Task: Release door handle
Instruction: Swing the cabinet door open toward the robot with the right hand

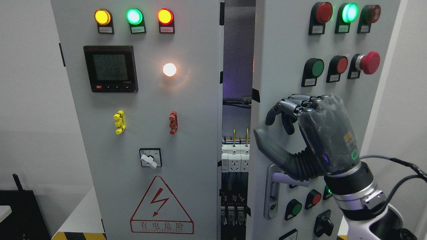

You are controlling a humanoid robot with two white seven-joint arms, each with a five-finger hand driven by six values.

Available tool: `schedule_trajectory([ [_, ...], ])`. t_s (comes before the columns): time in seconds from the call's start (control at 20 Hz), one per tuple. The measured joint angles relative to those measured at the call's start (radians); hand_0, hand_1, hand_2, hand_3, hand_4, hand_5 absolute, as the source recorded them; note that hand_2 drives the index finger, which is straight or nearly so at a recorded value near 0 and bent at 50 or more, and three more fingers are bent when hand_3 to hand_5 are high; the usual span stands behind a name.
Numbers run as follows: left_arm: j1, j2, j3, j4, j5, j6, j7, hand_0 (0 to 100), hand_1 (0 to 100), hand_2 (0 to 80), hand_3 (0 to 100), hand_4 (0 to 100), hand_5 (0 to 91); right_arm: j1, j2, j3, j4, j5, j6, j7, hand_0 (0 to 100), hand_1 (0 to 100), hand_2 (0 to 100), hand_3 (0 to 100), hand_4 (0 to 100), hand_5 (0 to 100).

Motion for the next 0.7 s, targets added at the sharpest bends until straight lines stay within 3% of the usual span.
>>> schedule_trajectory([
  [0.7, 0.0, 0.0, 0.0, 0.0, 0.0, 0.0, 0.0, 12, 39, 0.0, 0, 0, 0.0, 0.107, 0.037, -0.199, -0.03, 0.016, -0.159, 0.003, 53, 32, 66, 100, 95, 97],
])
